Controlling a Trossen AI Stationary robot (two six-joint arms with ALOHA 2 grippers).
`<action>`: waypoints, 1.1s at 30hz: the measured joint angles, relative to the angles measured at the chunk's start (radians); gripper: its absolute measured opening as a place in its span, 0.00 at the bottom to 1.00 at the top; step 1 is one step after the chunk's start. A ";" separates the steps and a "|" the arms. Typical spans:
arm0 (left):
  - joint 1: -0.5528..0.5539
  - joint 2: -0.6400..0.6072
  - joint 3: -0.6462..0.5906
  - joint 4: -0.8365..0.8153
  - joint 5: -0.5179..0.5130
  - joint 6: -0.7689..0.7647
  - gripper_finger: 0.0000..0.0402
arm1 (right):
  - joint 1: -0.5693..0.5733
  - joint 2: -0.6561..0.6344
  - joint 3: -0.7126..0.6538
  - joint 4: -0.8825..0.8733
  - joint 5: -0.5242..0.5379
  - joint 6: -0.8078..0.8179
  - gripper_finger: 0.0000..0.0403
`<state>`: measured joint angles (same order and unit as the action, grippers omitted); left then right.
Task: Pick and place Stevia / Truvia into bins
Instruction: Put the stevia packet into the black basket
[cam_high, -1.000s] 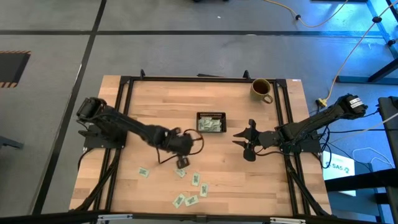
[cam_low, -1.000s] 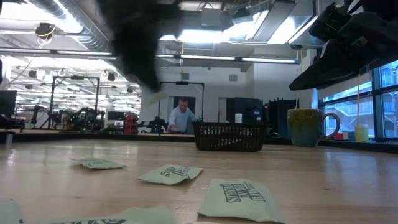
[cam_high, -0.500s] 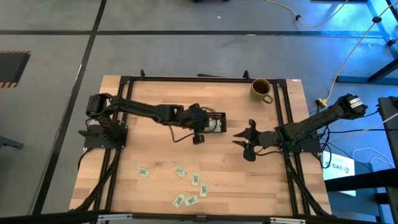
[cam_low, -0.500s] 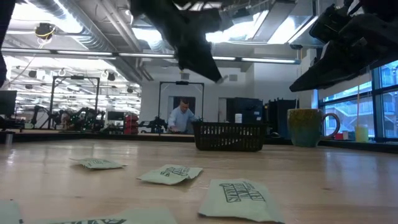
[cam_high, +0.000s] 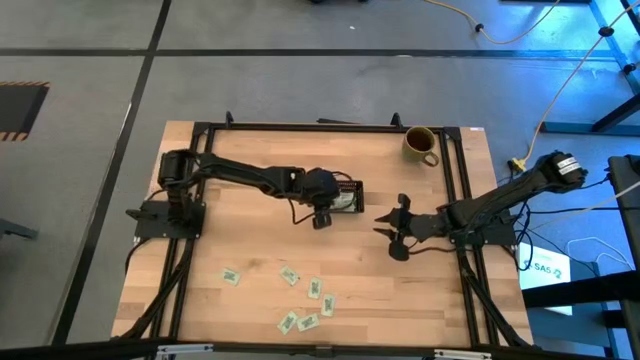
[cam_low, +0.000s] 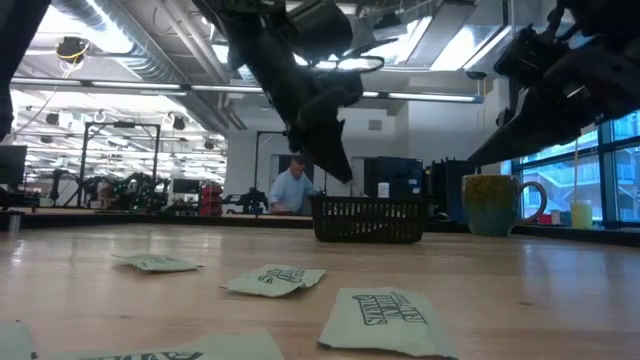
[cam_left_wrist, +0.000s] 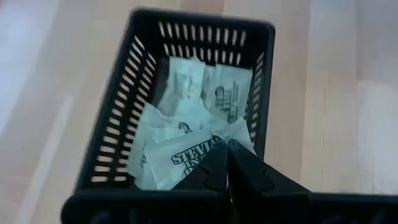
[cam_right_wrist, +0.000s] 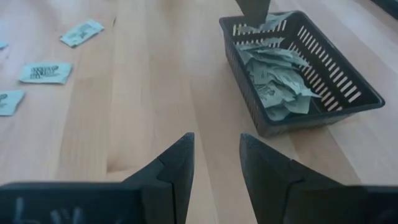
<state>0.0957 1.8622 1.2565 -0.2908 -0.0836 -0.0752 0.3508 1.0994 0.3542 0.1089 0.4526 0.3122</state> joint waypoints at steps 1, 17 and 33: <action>0.000 0.008 0.000 0.001 0.001 0.000 0.01 | 0.000 0.005 0.000 0.000 0.000 0.000 0.32; -0.001 -0.019 0.000 0.000 -0.020 0.000 0.01 | 0.000 0.020 0.000 0.053 0.000 0.001 0.33; -0.008 -0.081 0.010 -0.090 -0.003 0.015 0.16 | 0.000 0.020 0.000 0.057 0.000 0.028 0.33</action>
<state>0.0873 1.7811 1.2666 -0.3804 -0.0861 -0.0606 0.3508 1.1194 0.3542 0.1661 0.4522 0.3405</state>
